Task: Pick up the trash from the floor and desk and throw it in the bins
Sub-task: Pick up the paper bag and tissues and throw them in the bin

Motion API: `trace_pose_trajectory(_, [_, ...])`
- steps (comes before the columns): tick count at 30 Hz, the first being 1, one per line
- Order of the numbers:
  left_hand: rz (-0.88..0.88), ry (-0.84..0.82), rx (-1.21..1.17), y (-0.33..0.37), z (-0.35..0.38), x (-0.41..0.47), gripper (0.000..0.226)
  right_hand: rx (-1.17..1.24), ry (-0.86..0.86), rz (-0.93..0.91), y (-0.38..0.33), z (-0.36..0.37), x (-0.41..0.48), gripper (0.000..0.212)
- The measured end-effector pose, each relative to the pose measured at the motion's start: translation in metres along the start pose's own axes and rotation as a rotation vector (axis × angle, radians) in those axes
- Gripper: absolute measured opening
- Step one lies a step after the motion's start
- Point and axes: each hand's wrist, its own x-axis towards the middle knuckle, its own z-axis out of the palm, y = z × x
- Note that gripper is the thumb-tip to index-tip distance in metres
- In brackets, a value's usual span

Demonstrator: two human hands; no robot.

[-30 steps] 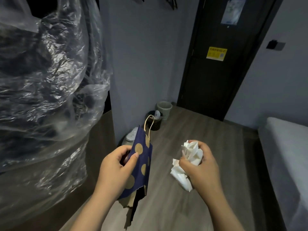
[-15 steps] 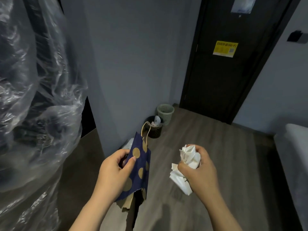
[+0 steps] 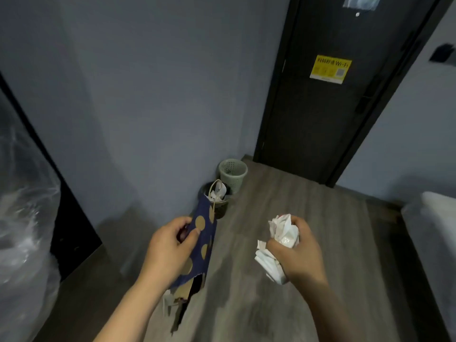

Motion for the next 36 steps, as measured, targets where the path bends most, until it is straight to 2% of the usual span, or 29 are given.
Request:
trace_pose_trajectory(6, [-0.018, -0.078, -0.01, -0.021, 0.022, 0.086, 0.013, -0.079, 0.036, 0.024, 0.005, 0.024, 0.087, 0.034])
trace_pose_trajectory(9, [-0.048, -0.078, -0.003, -0.033, 0.041, 0.134, 0.01, -0.113, 0.0, 0.036, 0.009, 0.032, 0.137, 0.029])
trace_pose_trajectory(15, [-0.073, -0.079, 0.064, -0.034, 0.089, 0.244, 0.013, -0.075, -0.01, 0.048, 0.022, 0.035, 0.262, 0.036])
trace_pose_trajectory(25, [-0.118, -0.077, 0.116, -0.039, 0.149, 0.394, 0.015, -0.102, -0.085, 0.09, 0.036, 0.025, 0.433, 0.034])
trace_pose_trajectory(36, [-0.218, -0.107, 0.053, -0.096, 0.202, 0.569, 0.013, -0.174, -0.097, 0.182, 0.054, 0.09, 0.614, 0.041])
